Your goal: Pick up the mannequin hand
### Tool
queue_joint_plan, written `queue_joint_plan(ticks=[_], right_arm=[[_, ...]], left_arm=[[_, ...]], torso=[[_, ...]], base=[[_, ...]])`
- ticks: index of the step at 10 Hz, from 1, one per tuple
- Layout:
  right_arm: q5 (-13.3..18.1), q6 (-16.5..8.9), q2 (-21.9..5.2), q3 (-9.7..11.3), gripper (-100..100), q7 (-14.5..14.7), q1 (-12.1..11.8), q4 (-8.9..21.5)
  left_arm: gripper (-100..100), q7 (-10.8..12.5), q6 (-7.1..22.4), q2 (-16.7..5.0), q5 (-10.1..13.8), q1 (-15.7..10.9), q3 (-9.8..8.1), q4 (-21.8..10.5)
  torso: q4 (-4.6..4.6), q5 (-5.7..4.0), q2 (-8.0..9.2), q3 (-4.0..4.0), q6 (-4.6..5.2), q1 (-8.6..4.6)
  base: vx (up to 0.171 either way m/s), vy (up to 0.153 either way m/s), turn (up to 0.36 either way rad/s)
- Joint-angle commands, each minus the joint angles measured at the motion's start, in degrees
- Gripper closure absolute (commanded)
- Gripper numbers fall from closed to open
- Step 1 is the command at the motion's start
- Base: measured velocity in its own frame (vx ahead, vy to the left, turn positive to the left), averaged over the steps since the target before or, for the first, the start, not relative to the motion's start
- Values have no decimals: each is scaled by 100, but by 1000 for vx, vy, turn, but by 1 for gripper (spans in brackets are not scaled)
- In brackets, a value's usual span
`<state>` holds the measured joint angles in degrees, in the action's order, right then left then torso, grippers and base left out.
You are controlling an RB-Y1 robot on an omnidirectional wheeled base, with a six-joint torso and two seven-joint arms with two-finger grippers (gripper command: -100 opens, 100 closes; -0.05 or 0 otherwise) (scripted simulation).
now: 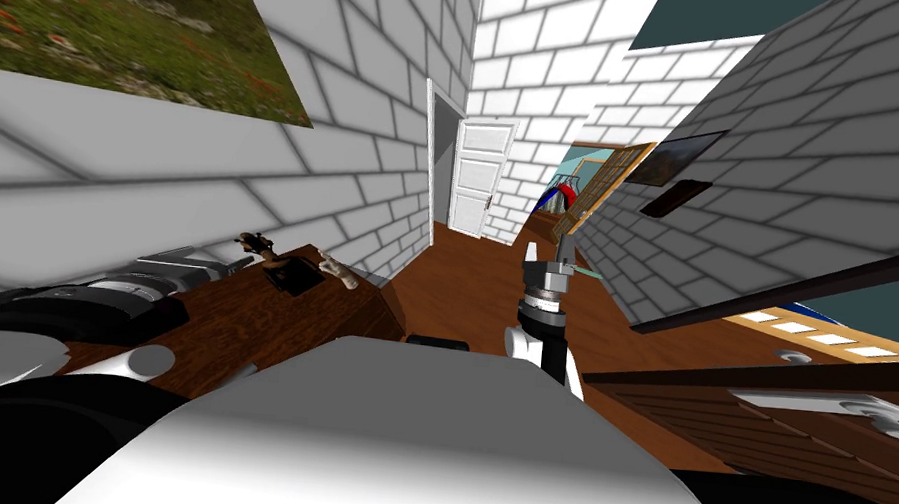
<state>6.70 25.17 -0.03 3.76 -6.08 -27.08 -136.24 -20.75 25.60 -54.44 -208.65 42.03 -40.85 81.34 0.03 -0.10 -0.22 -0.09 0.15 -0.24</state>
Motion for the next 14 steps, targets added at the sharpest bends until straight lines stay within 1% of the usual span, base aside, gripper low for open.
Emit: queue_joint_plan(ticks=[1, 6, 7, 8, 9, 10, 11, 14], right_arm=[[0, 0, 0, 0, 0, 0, 0, 0], [0, 0, 0, 0, 0, 0, 0, 0], [0, 0, 0, 0, 0, 0, 0, 0], [0, 0, 0, 0, 0, 0, -1, 0], [0, 0, 0, 0, 0, 0, 0, 0], [0, 0, 0, 0, 0, 0, 0, 0], [0, 0, 0, 0, 0, 0, 0, 0], [0, 0, 0, 0, 0, 0, 0, 0]], left_arm=[[-100, 15, -74, -11, 286, 13, 1, 31], [-100, 15, -74, -11, 1148, 13, 1, 31], [-100, 308, -261, 127, 1322, -277, 292, -260], [-100, 452, -261, 127, 1503, -386, 418, -310], [-100, 636, -261, 127, 1684, -548, 490, -310], [-100, 697, -261, 127, 1851, -766, 490, -310], [-100, 697, -261, 127, 2011, -833, 490, -310], [-100, 697, -261, 127, 2527, -833, 490, -310]], torso=[[0, 0, 0, 0, 0, 0], [4, -14, -4, 0, 8, -14], [4, -14, -3, 0, 8, -16], [3, -10, -9, -2, 5, -6], [2, -10, -11, -5, 8, -4], [2, -12, -9, -3, 11, -11], [3, -14, -10, -3, 10, -13], [4, -17, -7, -1, 9, -18]], base=[[0, 0, 0], [-2, -2, -6], [16, 21, 74], [18, 22, 69], [-4, -4, -17], [0, 0, 0], [0, 0, 0], [1, 1, 4]])
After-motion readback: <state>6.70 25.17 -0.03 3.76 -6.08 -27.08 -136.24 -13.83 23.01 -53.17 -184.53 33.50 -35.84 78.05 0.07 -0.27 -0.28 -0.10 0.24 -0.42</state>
